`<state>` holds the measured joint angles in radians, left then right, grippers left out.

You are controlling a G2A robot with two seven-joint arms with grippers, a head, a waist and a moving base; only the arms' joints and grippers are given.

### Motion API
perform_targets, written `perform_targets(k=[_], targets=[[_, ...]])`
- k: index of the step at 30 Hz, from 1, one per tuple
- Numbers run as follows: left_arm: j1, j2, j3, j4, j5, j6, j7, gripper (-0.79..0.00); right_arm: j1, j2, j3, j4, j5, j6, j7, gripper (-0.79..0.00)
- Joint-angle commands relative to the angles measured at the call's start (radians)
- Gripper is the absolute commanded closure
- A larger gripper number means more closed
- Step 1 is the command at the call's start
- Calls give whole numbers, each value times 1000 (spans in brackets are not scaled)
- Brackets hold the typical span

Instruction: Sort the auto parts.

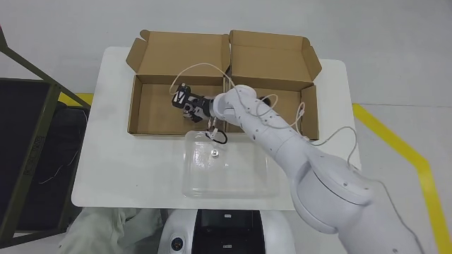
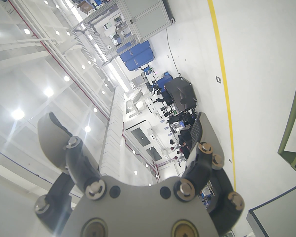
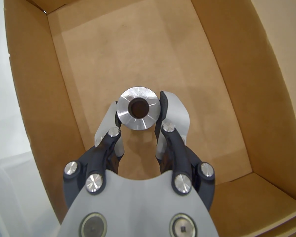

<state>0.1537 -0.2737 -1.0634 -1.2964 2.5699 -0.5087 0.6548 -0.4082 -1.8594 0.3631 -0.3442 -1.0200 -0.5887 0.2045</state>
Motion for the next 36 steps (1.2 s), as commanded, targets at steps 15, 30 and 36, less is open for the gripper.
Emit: perform_targets(k=[15, 30, 36], targets=[[0, 0, 0, 0, 0, 0, 0, -785, 46, 4, 35, 12, -43, -44, -165, -406], [0, 0, 0, 0, 0, 0, 0, -785, 22, 102, 107, -172, -137, -65, -321, -446], [0, 0, 0, 0, 0, 0, 0, -785, -72, 195, 185, -390, -205, -44, -291, -465]])
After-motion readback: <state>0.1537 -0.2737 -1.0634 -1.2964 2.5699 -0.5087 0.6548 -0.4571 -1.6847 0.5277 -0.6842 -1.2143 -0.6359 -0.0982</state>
